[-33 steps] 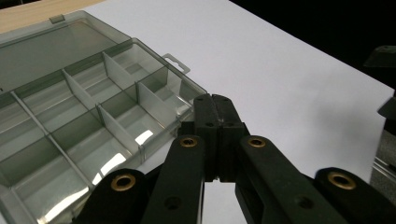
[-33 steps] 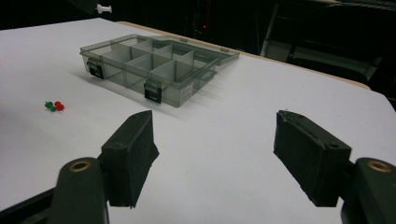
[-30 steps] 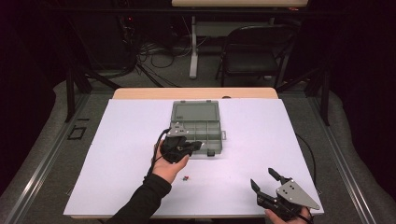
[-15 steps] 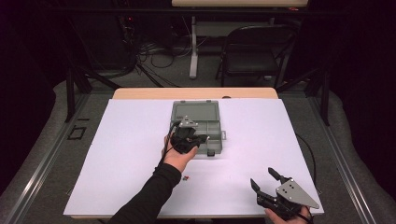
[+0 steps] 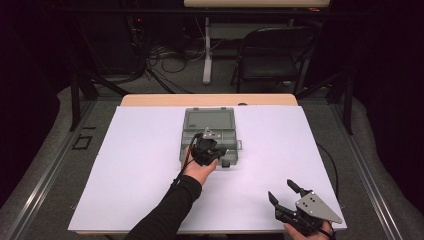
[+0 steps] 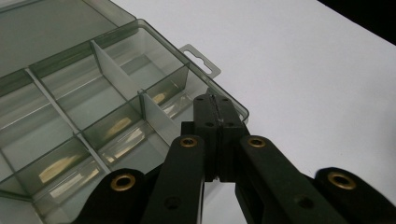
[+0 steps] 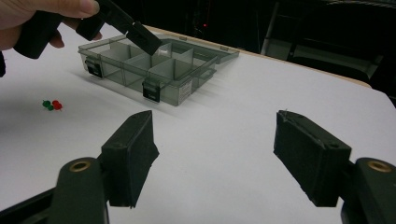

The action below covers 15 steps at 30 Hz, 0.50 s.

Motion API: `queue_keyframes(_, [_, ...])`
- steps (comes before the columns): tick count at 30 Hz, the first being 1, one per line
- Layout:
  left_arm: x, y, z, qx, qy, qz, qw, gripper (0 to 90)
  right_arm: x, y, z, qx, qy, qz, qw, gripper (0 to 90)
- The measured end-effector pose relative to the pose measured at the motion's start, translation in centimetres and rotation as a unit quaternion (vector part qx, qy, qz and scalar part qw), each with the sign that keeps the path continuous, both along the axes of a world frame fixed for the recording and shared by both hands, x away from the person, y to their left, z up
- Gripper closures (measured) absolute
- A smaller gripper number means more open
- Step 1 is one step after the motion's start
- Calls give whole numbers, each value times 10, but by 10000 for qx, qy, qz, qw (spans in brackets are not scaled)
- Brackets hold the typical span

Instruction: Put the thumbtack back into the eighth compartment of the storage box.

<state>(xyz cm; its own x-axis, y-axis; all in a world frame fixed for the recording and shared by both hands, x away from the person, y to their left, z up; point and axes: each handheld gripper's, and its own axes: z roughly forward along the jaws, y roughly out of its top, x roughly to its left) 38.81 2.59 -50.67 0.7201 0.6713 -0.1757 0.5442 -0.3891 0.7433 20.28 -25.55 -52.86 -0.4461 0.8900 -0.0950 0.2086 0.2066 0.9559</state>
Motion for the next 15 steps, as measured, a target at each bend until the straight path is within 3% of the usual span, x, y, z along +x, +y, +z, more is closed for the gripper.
queue_keyframes(15, [2,-7,-10,92,79,-19,9999,900,0,-1,0,17,-30,10,10000,284])
